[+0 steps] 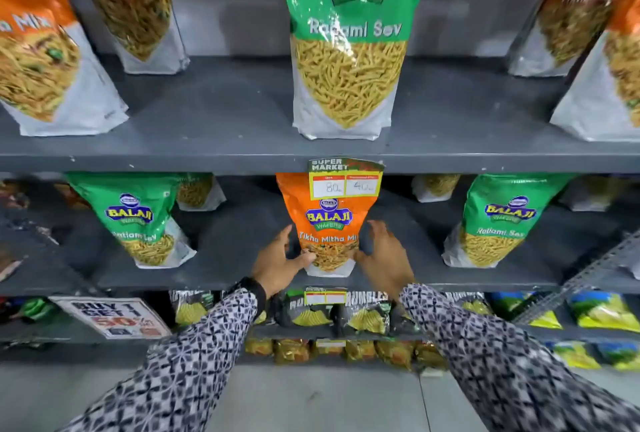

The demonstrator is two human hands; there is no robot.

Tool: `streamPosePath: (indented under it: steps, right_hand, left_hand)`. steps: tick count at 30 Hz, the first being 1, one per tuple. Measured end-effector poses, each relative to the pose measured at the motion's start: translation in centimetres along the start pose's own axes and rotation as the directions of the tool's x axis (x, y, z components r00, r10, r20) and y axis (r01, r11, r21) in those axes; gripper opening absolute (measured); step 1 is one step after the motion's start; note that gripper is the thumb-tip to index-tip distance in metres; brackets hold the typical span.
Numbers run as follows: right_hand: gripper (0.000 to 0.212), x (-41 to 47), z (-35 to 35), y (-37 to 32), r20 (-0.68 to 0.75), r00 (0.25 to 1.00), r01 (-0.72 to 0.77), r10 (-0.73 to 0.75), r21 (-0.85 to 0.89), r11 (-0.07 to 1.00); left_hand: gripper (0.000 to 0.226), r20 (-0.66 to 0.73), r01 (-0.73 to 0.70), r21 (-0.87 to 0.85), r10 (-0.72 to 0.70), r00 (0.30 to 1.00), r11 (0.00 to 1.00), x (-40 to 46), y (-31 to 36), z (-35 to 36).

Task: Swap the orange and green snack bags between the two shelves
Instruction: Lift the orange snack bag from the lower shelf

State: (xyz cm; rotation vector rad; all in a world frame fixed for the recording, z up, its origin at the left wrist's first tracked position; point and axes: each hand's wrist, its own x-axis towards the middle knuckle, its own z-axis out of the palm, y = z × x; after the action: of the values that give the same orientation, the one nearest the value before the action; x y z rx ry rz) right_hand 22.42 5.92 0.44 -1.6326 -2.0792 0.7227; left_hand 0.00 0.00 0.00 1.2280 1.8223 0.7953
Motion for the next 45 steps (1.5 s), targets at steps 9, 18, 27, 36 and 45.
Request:
streamPosePath:
  steps: [9, 18, 27, 36, 45]
  right_hand:
    - [0.077, 4.9, 4.3, 2.5, 0.212, 0.973, -0.093, 0.087, 0.018, 0.995]
    - [0.062, 1.4, 3.7, 0.5, 0.132, 0.984, -0.135, 0.120, 0.106, 0.985]
    - [0.056, -6.5, 2.2, -1.9, 0.146, 0.988, -0.090, 0.058, 0.223, 0.971]
    - [0.055, -15.0, 0.7, -5.1, 0.103, 0.991, 0.032, -0.080, 0.405, 0.914]
    - [0.050, -15.7, -7.6, -14.3, -0.141, 0.961, 0.276, -0.237, 0.521, 0.808]
  left_hand:
    - [0.042, 0.123, 0.021, -0.039, -0.016, 0.992, 0.999, 3.1, -0.8, 1.9]
    - [0.041, 0.064, -0.016, -0.072, 0.020, 0.998, 0.997, 2.6, -3.1, 2.0]
    - [0.045, -0.036, -0.041, -0.045, 0.039, 0.999, 0.998, -6.8, -3.5, 0.2]
    - [0.025, -0.162, -0.181, -0.083, 0.166, 0.973, 0.980, -18.3, -3.0, -3.2]
    - [0.026, -0.355, -0.474, -0.063, 0.424, 0.833, 0.878, -23.2, 6.4, -10.5]
